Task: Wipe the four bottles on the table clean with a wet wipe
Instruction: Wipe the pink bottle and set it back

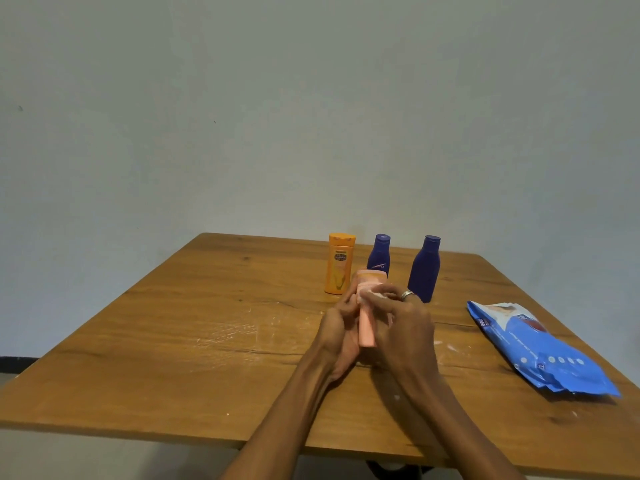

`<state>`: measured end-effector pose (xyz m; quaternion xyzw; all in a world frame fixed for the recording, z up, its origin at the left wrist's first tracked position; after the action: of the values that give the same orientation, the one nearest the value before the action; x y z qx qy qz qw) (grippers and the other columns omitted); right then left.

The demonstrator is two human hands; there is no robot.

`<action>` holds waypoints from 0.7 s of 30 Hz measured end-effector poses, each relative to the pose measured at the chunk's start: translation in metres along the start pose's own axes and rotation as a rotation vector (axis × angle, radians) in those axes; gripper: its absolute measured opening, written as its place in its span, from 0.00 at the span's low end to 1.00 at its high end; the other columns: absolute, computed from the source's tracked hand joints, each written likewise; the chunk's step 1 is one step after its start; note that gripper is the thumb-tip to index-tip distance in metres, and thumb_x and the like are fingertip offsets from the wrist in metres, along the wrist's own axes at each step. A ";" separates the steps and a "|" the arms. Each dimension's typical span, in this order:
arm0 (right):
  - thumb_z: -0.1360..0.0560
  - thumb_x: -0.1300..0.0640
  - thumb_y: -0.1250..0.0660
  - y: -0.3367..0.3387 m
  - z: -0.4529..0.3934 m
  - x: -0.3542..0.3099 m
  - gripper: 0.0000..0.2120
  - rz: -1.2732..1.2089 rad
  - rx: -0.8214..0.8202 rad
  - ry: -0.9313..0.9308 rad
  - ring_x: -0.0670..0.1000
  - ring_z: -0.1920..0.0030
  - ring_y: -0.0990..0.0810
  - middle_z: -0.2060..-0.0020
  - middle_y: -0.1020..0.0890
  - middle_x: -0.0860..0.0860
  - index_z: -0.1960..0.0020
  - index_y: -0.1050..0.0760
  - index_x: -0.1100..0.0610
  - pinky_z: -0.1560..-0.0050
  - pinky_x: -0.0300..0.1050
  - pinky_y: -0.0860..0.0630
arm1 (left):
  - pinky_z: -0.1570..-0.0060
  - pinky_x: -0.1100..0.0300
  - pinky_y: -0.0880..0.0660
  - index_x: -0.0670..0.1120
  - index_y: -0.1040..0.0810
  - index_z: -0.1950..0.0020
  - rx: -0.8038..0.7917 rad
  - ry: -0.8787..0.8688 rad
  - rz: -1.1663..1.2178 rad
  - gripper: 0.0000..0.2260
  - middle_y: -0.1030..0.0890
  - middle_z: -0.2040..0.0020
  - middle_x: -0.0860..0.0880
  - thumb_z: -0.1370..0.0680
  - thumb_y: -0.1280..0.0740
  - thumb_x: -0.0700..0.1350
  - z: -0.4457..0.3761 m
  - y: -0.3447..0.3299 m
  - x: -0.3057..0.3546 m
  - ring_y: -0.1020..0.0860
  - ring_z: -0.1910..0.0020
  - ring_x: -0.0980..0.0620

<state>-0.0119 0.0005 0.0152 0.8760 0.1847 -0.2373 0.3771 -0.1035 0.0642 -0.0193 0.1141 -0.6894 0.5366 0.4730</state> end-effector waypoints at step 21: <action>0.25 0.60 0.29 0.008 0.050 0.019 0.13 -0.048 -0.025 -0.170 0.40 0.45 0.24 0.43 0.20 0.45 0.47 0.20 0.42 0.55 0.30 0.24 | 0.41 0.39 0.22 0.58 0.33 0.28 0.049 -0.140 -0.226 0.16 0.15 0.44 0.44 0.14 0.44 0.46 -0.004 -0.001 0.005 0.19 0.41 0.40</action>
<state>-0.0062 -0.0395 -0.0206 0.8433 0.1758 -0.3172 0.3965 -0.1038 0.0689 -0.0147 0.2400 -0.6901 0.4874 0.4781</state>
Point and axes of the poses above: each hand's wrist, its own z-axis away from the middle knuckle, its own y-axis out of the back of the hand, x = y × z, the point moved 3 cm from there along -z, towards the middle knuckle
